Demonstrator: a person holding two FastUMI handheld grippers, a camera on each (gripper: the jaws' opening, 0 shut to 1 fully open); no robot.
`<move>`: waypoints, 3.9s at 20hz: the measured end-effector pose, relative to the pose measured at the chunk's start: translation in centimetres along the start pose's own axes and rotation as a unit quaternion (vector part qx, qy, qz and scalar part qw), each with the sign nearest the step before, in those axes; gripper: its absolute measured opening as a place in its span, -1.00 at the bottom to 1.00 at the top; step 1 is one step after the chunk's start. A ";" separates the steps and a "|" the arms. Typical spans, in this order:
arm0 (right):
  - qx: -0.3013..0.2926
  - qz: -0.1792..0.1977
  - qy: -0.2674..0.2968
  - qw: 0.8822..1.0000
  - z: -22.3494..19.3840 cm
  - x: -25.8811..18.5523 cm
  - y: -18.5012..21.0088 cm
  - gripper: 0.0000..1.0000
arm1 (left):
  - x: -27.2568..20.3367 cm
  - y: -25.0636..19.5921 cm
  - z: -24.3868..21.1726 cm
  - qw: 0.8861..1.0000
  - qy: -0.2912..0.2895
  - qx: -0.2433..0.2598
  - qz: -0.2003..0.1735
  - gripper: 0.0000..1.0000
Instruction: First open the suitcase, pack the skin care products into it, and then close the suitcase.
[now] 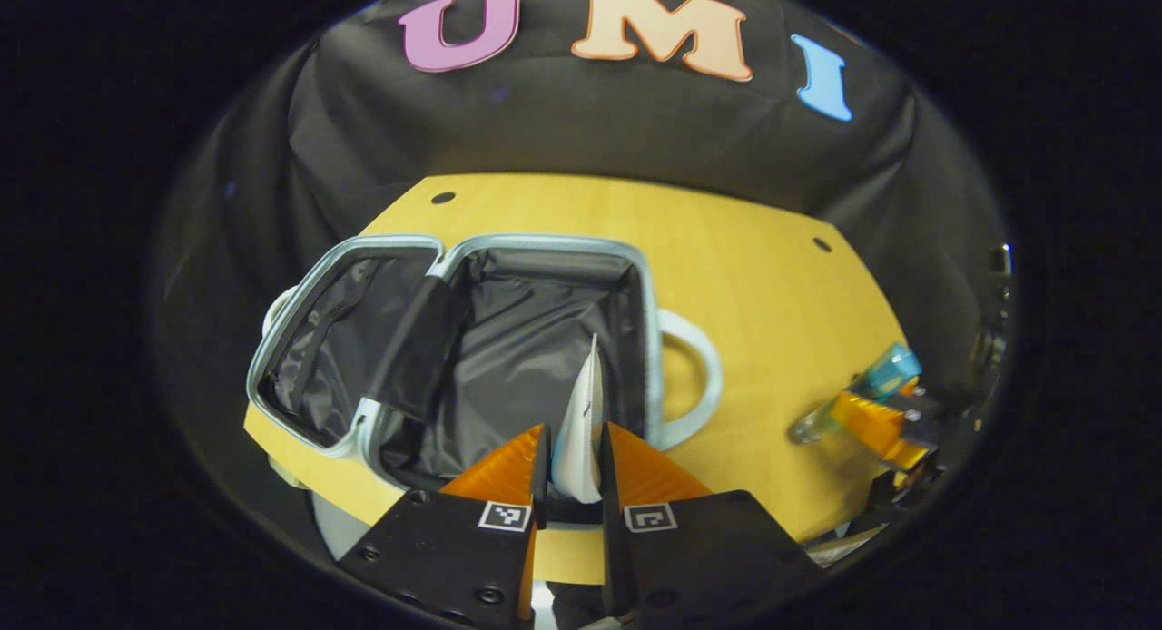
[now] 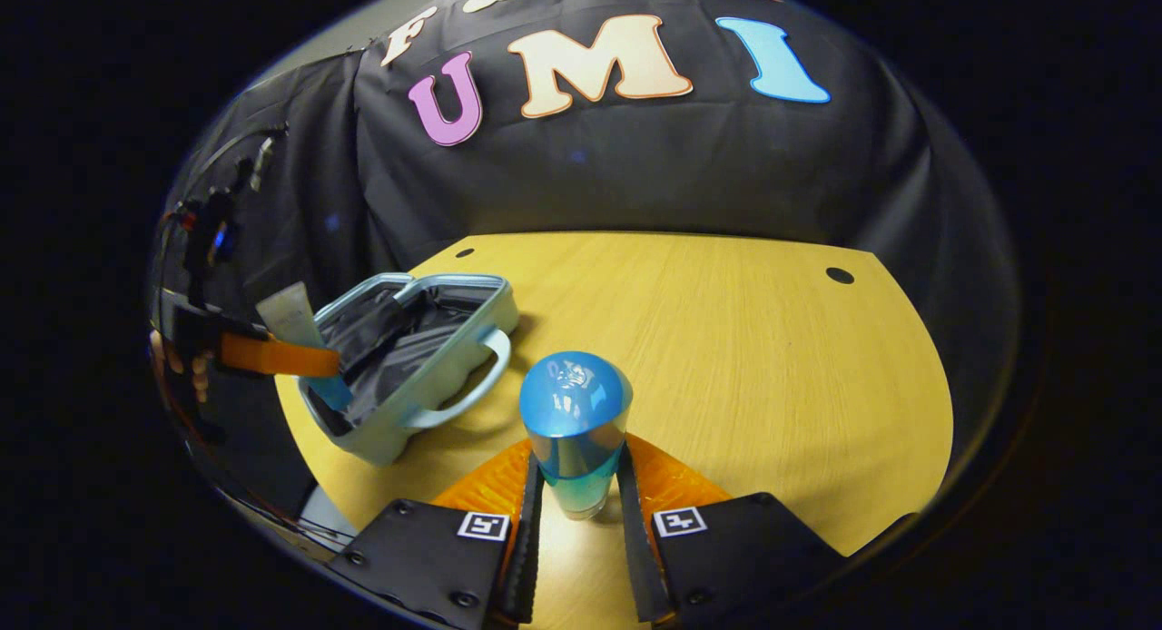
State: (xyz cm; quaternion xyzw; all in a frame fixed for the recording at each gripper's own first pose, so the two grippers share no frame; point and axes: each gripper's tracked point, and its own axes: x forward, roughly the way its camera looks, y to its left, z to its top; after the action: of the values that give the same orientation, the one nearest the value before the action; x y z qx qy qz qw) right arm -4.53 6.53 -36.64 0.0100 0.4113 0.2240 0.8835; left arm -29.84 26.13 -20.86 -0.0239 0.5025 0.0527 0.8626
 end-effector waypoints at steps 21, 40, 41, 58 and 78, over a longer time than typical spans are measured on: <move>0.072 0.122 0.084 0.986 3.9 3.8 18.7 -0.14 | 10.0 5.6 -0.4 0.992 0.098 0.008 -0.080 -0.30; 0.154 0.044 0.191 0.969 -2.8 15.0 24.2 -0.12 | 4.1 26.7 6.9 0.992 -0.057 -0.109 -0.021 0.72; 0.153 0.039 0.187 0.970 -2.5 15.0 24.1 -0.09 | 4.1 28.1 6.8 0.992 -0.059 -0.115 -0.010 0.73; 0.144 0.003 0.068 0.987 4.1 13.5 22.7 0.92 | 8.8 45.7 6.7 0.977 -0.041 -0.187 0.095 0.72; 0.113 -0.028 0.001 0.993 6.7 9.4 19.3 0.92 | 6.4 43.8 10.2 0.982 -0.099 -0.145 0.069 -0.99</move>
State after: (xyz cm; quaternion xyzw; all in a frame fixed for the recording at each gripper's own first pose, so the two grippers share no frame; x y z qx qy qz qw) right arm -1.86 28.83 -35.10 0.0980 0.4347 0.1513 0.8824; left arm -22.88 71.04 -20.87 -0.1084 0.4023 0.1863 0.8898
